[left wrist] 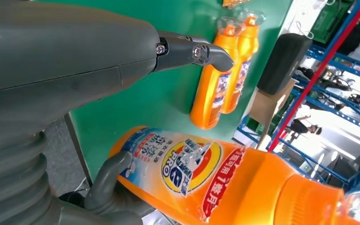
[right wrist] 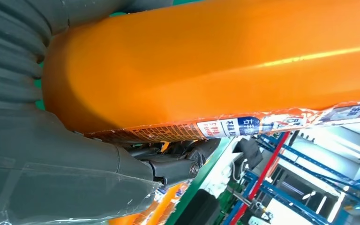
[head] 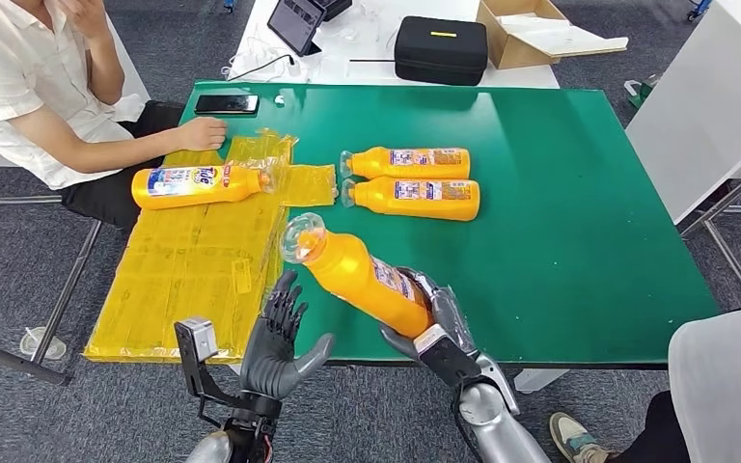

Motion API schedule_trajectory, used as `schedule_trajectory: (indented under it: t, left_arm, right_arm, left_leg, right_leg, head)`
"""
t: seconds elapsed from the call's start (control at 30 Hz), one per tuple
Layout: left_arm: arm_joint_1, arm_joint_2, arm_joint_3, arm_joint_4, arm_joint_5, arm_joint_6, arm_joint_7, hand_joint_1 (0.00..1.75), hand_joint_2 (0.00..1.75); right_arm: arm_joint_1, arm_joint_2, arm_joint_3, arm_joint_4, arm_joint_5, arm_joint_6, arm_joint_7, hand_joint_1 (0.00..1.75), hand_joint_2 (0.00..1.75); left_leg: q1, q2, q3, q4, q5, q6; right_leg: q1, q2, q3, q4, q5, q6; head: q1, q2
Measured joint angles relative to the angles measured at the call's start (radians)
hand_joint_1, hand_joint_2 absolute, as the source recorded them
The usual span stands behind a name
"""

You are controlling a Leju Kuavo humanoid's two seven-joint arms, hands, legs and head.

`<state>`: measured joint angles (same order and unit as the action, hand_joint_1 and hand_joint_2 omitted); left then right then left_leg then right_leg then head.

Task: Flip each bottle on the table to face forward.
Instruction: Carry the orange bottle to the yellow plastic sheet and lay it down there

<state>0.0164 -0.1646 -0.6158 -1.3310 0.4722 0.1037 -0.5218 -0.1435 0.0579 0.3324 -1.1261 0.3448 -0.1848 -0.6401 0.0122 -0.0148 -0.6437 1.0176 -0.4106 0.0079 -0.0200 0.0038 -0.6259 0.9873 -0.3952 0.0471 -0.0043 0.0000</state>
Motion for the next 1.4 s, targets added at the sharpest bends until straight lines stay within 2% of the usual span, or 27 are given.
schedule_trajectory:
  t: [0.23, 0.53, 0.73, 0.87, 1.07, 1.1, 1.23, 1.3, 1.4]
  left_arm:
    - [-0.040, -0.006, -0.012, 0.011, -0.039, -0.004, -0.023, 0.00, 1.75]
    - [-0.052, -0.011, -0.012, 0.018, -0.044, -0.005, -0.029, 0.00, 1.75]
    - [-0.076, -0.022, 0.001, 0.031, -0.043, 0.027, -0.032, 0.03, 1.75]
    - [-0.090, -0.029, 0.013, 0.039, -0.041, 0.049, -0.037, 1.71, 1.75]
    - [-0.098, -0.035, 0.031, 0.043, 0.002, 0.018, -0.039, 1.75, 1.75]
    - [-0.099, -0.035, 0.034, 0.043, 0.006, 0.013, -0.038, 1.75, 1.75]
    - [-0.099, -0.035, 0.045, 0.045, 0.017, -0.003, -0.033, 1.75, 1.75]
    - [-0.099, -0.035, 0.051, 0.047, 0.027, -0.020, -0.033, 1.75, 1.75]
    - [-0.099, -0.035, 0.060, 0.048, 0.036, -0.039, -0.033, 1.75, 1.75]
  right_arm:
    - [-0.072, 0.025, 0.085, 0.078, 0.030, 0.015, 0.019, 1.54, 1.75]
    - [-0.103, 0.040, 0.139, 0.139, 0.052, 0.014, 0.021, 1.57, 1.75]
    - [-0.137, 0.056, 0.213, 0.180, 0.111, 0.001, 0.030, 1.58, 1.75]
    - [-0.156, 0.058, 0.253, 0.195, 0.118, -0.004, 0.046, 1.59, 1.75]
    - [-0.178, 0.057, 0.289, 0.212, 0.091, -0.007, 0.042, 1.54, 1.75]
    - [-0.181, 0.057, 0.293, 0.215, 0.091, -0.008, 0.041, 1.51, 1.75]
    - [-0.188, 0.054, 0.304, 0.222, 0.087, -0.010, 0.032, 0.65, 1.75]
    - [-0.187, 0.052, 0.308, 0.223, 0.080, -0.007, 0.027, 0.65, 1.75]
    - [-0.184, 0.050, 0.313, 0.223, 0.072, 0.000, 0.025, 0.16, 1.75]
  left_leg:
    - [0.000, 0.000, 0.000, 0.000, 0.001, 0.000]
    - [0.000, 0.000, -0.001, 0.000, 0.000, 0.000]
    - [0.000, 0.000, -0.001, 0.000, 0.001, 0.000]
    - [0.000, 0.000, -0.001, 0.000, 0.001, 0.000]
    - [0.000, 0.000, -0.001, 0.000, 0.001, 0.000]
    - [0.000, 0.000, -0.002, 0.000, 0.001, 0.000]
    - [0.000, 0.000, -0.002, 0.000, 0.001, 0.000]
    - [0.000, 0.000, -0.002, 0.000, 0.001, 0.000]
    - [0.000, 0.000, -0.002, 0.000, 0.001, 0.000]
  right_leg:
    - [0.000, 0.000, 0.000, 0.000, 0.000, 0.000]
    - [0.000, 0.000, -0.001, 0.000, 0.000, 0.000]
    - [0.000, 0.000, -0.002, 0.000, 0.000, 0.000]
    - [0.000, 0.000, -0.002, 0.000, 0.000, 0.000]
    - [0.000, 0.000, -0.002, 0.000, 0.000, 0.000]
    - [0.000, 0.000, -0.002, 0.000, 0.000, 0.000]
    - [0.000, 0.000, -0.002, 0.000, 0.000, 0.000]
    - [0.000, 0.000, -0.002, 0.000, 0.000, 0.000]
    - [0.000, 0.000, -0.002, 0.000, 0.000, 0.000]
  head:
    - [0.000, 0.000]
    - [0.000, 0.000]
    - [0.000, 0.000]
    - [0.000, 0.000]
    - [0.000, 0.000]
    - [0.000, 0.000]
    - [0.000, 0.000]
    - [0.000, 0.000]
    - [0.000, 0.000]
